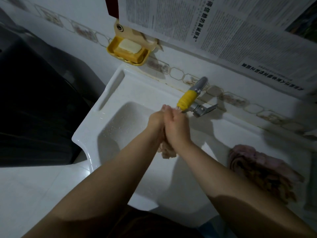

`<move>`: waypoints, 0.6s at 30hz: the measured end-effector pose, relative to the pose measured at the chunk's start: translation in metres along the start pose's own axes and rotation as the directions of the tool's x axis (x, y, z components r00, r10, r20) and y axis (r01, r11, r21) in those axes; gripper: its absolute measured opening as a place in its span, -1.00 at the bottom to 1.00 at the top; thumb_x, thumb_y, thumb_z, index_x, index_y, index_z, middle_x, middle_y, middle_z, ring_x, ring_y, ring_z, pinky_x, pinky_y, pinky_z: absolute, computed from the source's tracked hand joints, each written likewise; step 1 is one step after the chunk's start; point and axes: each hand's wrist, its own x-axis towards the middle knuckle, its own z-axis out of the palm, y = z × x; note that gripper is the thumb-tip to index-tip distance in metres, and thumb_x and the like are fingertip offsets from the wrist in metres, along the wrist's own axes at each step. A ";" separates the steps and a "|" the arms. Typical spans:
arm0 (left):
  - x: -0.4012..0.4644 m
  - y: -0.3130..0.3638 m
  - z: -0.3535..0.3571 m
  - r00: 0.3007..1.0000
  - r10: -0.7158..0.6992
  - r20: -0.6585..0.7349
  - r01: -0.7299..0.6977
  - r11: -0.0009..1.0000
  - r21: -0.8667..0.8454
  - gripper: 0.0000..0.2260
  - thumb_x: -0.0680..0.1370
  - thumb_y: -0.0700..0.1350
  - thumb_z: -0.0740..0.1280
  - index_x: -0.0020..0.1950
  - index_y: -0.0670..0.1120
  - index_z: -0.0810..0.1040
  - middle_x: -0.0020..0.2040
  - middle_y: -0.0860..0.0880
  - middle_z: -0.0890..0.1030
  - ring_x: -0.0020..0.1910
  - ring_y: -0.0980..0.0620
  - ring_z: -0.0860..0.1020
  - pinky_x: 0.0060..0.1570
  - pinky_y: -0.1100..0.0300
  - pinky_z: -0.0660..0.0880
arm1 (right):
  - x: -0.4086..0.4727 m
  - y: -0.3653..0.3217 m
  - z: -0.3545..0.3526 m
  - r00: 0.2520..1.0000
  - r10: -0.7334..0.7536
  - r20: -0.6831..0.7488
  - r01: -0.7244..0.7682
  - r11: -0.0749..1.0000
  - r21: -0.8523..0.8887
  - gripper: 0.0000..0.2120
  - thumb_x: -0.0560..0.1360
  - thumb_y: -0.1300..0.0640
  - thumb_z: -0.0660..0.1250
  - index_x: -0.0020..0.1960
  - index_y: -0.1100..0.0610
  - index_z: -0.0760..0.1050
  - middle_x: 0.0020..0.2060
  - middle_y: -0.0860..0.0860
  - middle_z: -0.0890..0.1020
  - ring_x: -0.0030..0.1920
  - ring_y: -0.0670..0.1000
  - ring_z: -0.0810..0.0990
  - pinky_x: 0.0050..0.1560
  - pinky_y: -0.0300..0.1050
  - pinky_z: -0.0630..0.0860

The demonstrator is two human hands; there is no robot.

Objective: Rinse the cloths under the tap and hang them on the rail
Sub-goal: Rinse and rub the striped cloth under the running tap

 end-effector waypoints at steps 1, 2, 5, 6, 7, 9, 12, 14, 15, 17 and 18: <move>0.003 -0.001 -0.001 0.999 0.039 0.003 -0.039 0.999 0.017 -0.71 0.68 -0.12 0.08 0.09 -0.28 0.52 -0.06 -0.16 0.62 0.04 -0.05 0.53 -0.21 0.16 0.43 | -0.004 -0.002 0.002 0.999 -0.036 0.026 0.036 0.999 -0.018 -0.56 0.59 -0.11 0.10 -0.13 0.18 0.59 -0.16 0.21 0.66 -0.08 0.21 0.62 -0.06 0.05 0.54; 0.002 -0.002 0.001 1.000 0.024 -0.014 -0.024 1.000 0.009 -0.72 0.68 -0.13 0.10 -0.07 -0.23 0.52 -0.26 -0.10 0.61 -0.08 -0.07 0.54 -0.27 0.18 0.41 | -0.002 -0.001 0.002 1.000 -0.013 0.016 0.014 0.998 -0.062 -0.56 0.60 -0.10 0.11 -0.11 0.21 0.59 -0.16 0.22 0.66 -0.07 0.22 0.61 -0.07 0.05 0.53; -0.004 -0.006 0.004 0.999 -0.025 -0.031 0.025 0.999 -0.021 -0.65 0.64 -0.02 0.20 -0.23 -0.22 0.52 -0.53 -0.04 0.49 -0.31 -0.08 0.49 -0.32 0.12 0.44 | 0.017 0.005 -0.007 0.990 0.136 -0.039 -0.138 0.988 -0.063 -0.59 0.58 -0.09 0.15 -0.19 0.20 0.54 -0.18 0.24 0.64 -0.08 0.24 0.62 -0.09 0.06 0.53; -0.002 -0.008 0.005 0.999 -0.023 -0.027 0.023 1.000 0.004 -0.66 0.64 -0.02 0.20 -0.21 -0.22 0.53 -0.46 -0.06 0.49 -0.26 -0.09 0.50 -0.25 0.06 0.45 | 0.014 0.004 -0.008 0.994 0.106 -0.041 -0.109 0.991 -0.072 -0.60 0.58 -0.09 0.15 -0.21 0.18 0.53 -0.20 0.24 0.64 -0.10 0.24 0.62 -0.10 0.07 0.53; -0.002 -0.007 0.003 1.000 -0.013 -0.022 0.014 0.999 0.037 -0.68 0.64 -0.03 0.19 -0.21 -0.18 0.51 -0.38 -0.06 0.47 -0.25 -0.08 0.49 -0.21 0.02 0.45 | 0.008 0.004 -0.005 0.999 0.044 -0.022 -0.045 0.995 -0.084 -0.59 0.59 -0.08 0.13 -0.20 0.18 0.54 -0.20 0.23 0.64 -0.10 0.23 0.61 -0.10 0.07 0.53; -0.002 -0.003 -0.001 0.999 -0.051 -0.003 0.051 0.999 0.009 -0.71 0.65 -0.03 0.16 -0.24 -0.08 0.43 -0.33 -0.05 0.43 -0.33 0.00 0.43 -0.31 0.11 0.42 | -0.005 0.002 0.001 0.997 -0.063 0.036 0.068 0.988 -0.140 -0.58 0.61 -0.05 0.09 -0.13 0.20 0.58 -0.16 0.24 0.64 -0.09 0.22 0.60 -0.10 0.03 0.50; 0.001 -0.009 -0.007 0.997 -0.050 0.062 0.047 0.997 0.056 -0.65 0.59 0.08 0.26 -0.20 -0.17 0.57 -0.27 -0.15 0.61 -0.23 -0.06 0.58 -0.13 0.13 0.56 | 0.014 0.011 -0.012 0.998 0.031 0.049 -0.017 0.960 -0.279 -0.59 0.61 -0.03 0.09 -0.10 0.22 0.58 -0.11 0.25 0.64 -0.04 0.23 0.60 -0.11 -0.03 0.44; 0.002 -0.010 -0.012 0.997 -0.005 0.072 -0.012 0.971 0.239 -0.53 0.56 0.21 0.25 -0.11 -0.19 0.64 -0.09 -0.22 0.68 -0.04 -0.13 0.65 0.13 -0.01 0.55 | 0.033 0.023 -0.024 0.987 0.139 0.078 -0.114 0.958 -0.264 -0.65 0.61 0.00 0.10 0.00 0.22 0.55 -0.03 0.24 0.63 0.02 0.21 0.59 0.00 -0.02 0.48; 0.002 -0.006 -0.017 0.997 0.009 0.081 -0.034 0.950 0.311 -0.50 0.57 0.23 0.20 -0.08 -0.19 0.65 -0.04 -0.24 0.68 0.00 -0.15 0.65 0.16 -0.04 0.54 | 0.035 0.024 -0.029 0.980 0.159 0.122 -0.136 0.975 -0.177 -0.69 0.61 0.01 0.12 0.06 0.20 0.53 0.02 0.21 0.61 0.04 0.17 0.58 0.07 0.00 0.49; 0.003 0.006 -0.028 0.990 0.015 0.142 -0.057 0.952 0.301 -0.50 0.61 0.20 0.13 -0.02 -0.19 0.63 0.01 -0.25 0.66 0.03 -0.17 0.64 0.16 -0.04 0.54 | 0.030 0.024 -0.033 0.952 0.146 0.269 -0.161 0.986 0.035 -0.65 0.57 -0.07 0.15 0.12 0.17 0.49 0.04 0.16 0.61 0.05 0.14 0.57 0.16 0.08 0.50; 0.005 0.011 -0.032 0.978 0.014 0.208 -0.075 0.955 0.288 -0.51 0.63 0.18 0.11 0.00 -0.19 0.61 0.02 -0.25 0.65 0.02 -0.16 0.63 0.14 -0.01 0.55 | 0.025 0.024 -0.034 0.921 0.138 0.365 -0.172 0.983 0.062 -0.54 0.52 -0.20 0.14 0.08 0.18 0.50 0.00 0.18 0.63 0.02 0.17 0.60 0.13 0.13 0.52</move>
